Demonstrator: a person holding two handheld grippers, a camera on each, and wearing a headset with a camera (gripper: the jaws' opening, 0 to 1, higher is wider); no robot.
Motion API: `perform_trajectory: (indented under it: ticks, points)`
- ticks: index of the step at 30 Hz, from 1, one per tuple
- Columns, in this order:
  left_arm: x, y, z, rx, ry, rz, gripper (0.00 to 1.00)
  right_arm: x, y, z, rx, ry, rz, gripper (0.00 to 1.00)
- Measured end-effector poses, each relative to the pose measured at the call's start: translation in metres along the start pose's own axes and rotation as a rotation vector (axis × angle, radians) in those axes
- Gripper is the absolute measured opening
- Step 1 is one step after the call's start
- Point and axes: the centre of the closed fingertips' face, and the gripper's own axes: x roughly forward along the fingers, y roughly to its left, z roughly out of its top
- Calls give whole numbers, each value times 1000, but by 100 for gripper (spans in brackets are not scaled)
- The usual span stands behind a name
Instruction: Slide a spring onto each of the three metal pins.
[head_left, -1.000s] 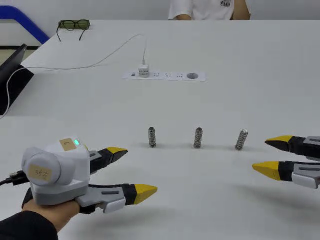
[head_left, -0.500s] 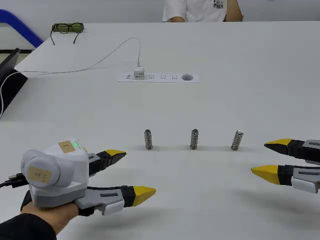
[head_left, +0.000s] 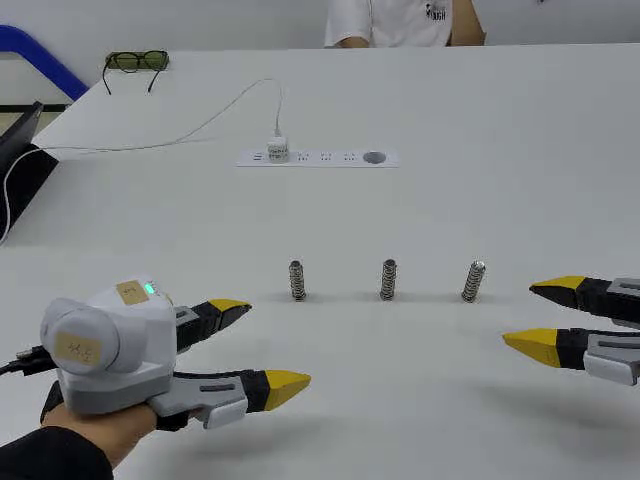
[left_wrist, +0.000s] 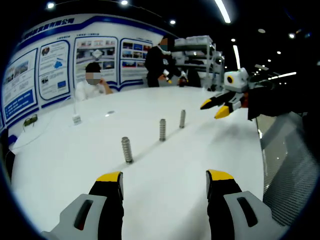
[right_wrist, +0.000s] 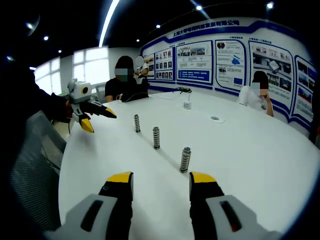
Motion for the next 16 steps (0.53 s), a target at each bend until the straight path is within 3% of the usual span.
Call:
perform_trajectory:
  ticks: [16]
  points:
    - [1,3,-1,-1,-15,-17,68,-5,1,4,-5,14,-28,46]
